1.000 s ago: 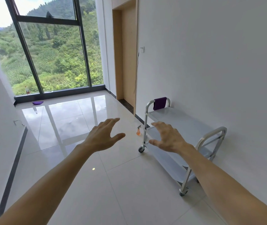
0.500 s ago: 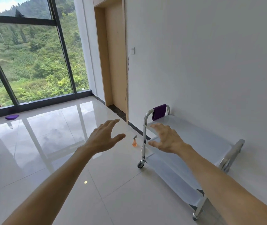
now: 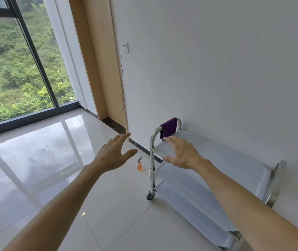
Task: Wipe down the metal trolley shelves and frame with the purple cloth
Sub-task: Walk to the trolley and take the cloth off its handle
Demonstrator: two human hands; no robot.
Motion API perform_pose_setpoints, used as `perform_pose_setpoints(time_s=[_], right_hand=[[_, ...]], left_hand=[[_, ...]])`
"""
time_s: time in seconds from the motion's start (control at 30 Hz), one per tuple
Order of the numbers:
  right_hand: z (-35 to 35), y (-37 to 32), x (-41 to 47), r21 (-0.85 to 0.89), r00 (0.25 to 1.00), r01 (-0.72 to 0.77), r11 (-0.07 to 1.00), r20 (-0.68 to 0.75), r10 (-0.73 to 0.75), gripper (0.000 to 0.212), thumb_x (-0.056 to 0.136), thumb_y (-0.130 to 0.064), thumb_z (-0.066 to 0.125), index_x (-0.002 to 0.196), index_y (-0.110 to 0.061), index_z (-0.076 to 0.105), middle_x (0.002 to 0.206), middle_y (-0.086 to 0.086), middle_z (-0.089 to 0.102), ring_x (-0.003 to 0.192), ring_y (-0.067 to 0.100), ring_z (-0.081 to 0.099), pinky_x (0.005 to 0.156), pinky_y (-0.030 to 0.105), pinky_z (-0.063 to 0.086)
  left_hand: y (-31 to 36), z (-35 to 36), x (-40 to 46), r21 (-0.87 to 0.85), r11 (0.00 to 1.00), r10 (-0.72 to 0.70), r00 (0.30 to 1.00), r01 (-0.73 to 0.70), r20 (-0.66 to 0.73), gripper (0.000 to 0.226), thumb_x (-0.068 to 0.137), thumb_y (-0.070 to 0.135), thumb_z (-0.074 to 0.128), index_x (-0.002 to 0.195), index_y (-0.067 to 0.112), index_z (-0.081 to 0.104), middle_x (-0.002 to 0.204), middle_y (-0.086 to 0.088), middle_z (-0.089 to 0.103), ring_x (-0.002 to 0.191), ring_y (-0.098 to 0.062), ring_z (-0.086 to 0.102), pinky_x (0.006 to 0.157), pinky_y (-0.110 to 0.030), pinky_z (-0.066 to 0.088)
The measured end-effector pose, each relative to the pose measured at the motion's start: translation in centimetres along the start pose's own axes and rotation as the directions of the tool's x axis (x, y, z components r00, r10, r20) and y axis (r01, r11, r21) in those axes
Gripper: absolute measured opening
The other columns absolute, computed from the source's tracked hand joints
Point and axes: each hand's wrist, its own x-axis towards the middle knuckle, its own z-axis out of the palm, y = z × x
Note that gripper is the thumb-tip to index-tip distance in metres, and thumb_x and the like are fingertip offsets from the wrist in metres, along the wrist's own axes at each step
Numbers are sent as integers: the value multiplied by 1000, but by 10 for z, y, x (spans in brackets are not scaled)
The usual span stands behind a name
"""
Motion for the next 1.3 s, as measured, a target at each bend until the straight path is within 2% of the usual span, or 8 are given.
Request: perform_pose_setpoints(time_s=[0.33,0.47,0.63,0.77,0.9,1.07,1.2,1.3], right_hand=[[2,87,152,117,999,-33,993,-1,33,74,88,-48,62,149,-26,27,148,-4,37,136,24,34,108,42,36],[14,116,190,133,998,-63,989,34,59,70,89,-48,60,148,-27,28,150,-6,34,137,24,32,108,43,35],[29,152,243,127,991,-122,984,74,114,74,90,-49,59,152,-26,24,156,-5,27,142,24,26,113,45,32],[43,178,291,152,983,-175,973,86,164,75,90,-46,61,152,-26,24,157,-6,26,142,22,26,113,42,31],[57,204,347,164,968,-243,956,98,230,73,90,-45,61,151,-27,25,156,-6,27,141,20,27,112,38,31],[76,233,405,209,934,-354,911,136,332,71,90,-43,61,150,-27,28,154,-7,29,140,19,30,112,38,32],[96,256,438,285,891,-453,845,182,417,66,92,-40,60,149,-25,31,155,-5,30,143,16,27,115,38,30],[111,274,458,347,850,-527,776,202,487,62,92,-36,61,147,-22,36,154,-2,33,142,15,30,113,31,29]], left_hand=[[-25,42,181,-85,996,-33,999,36,42,78,81,69,47,148,31,30,156,3,34,139,-23,39,109,-48,39],[-32,70,233,-105,994,-17,997,25,73,70,88,59,55,148,31,31,155,3,36,139,-23,39,110,-47,38],[-44,104,303,-144,989,25,994,-10,102,68,90,55,57,148,28,33,154,1,37,138,-21,40,108,-44,39],[-60,127,368,-198,980,51,988,-22,143,67,91,53,58,148,27,33,154,2,37,116,-8,51,104,-41,41],[-81,149,443,-265,964,84,983,-38,162,65,92,52,58,147,27,35,150,3,40,131,-17,45,106,-39,43],[-102,181,524,-323,946,118,956,-25,270,56,94,47,58,143,26,41,146,3,45,126,-17,49,101,-38,47],[-118,214,568,-399,915,93,924,67,371,47,94,43,58,137,28,48,136,7,54,108,-10,57,84,-24,45],[-122,241,585,-434,884,53,886,172,460,44,94,41,57,135,25,51,131,7,58,103,-10,61,85,-24,45]])
